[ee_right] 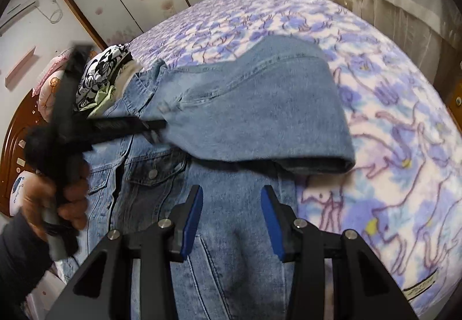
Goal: Fold large clothes
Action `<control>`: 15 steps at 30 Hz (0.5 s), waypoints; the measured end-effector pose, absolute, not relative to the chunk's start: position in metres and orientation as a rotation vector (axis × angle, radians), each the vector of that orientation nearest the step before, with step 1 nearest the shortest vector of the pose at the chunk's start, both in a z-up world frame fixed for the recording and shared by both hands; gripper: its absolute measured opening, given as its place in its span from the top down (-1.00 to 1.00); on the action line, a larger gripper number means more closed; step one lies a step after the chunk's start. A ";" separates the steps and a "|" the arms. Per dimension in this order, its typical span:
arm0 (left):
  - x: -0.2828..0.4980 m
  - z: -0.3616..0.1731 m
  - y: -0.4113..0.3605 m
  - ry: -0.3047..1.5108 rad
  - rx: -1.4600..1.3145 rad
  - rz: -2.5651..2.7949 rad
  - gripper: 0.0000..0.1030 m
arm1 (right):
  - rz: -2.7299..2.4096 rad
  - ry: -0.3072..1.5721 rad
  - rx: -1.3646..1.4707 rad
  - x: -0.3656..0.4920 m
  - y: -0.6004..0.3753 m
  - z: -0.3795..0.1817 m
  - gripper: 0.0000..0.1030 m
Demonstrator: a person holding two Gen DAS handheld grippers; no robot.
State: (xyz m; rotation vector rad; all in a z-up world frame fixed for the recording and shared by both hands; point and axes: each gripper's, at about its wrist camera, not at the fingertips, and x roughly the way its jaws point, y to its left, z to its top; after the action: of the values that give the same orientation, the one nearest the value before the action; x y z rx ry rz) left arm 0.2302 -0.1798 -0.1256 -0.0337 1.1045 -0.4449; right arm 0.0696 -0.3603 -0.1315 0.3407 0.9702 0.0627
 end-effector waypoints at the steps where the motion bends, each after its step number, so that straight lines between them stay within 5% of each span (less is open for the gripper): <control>1: 0.231 -0.106 -0.178 1.053 -0.039 -0.449 0.69 | 0.055 0.956 0.333 0.069 -0.361 -0.127 0.18; 8: 0.218 -0.014 -0.102 0.780 -0.040 -0.327 0.69 | 0.039 0.905 0.318 0.066 -0.367 -0.108 0.18; 13: 0.211 -0.052 -0.017 0.842 0.023 -0.115 0.56 | 0.038 0.931 0.300 0.069 -0.367 -0.115 0.18; 15: 0.210 -0.085 0.012 0.942 0.013 -0.067 0.22 | 0.040 0.954 0.292 0.073 -0.364 -0.121 0.18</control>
State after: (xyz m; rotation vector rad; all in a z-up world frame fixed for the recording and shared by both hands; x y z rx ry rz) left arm 0.2102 0.0122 -0.0851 0.0133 0.9418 -0.0670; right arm 0.0729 -0.3642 -0.1211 0.2923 0.9537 0.0404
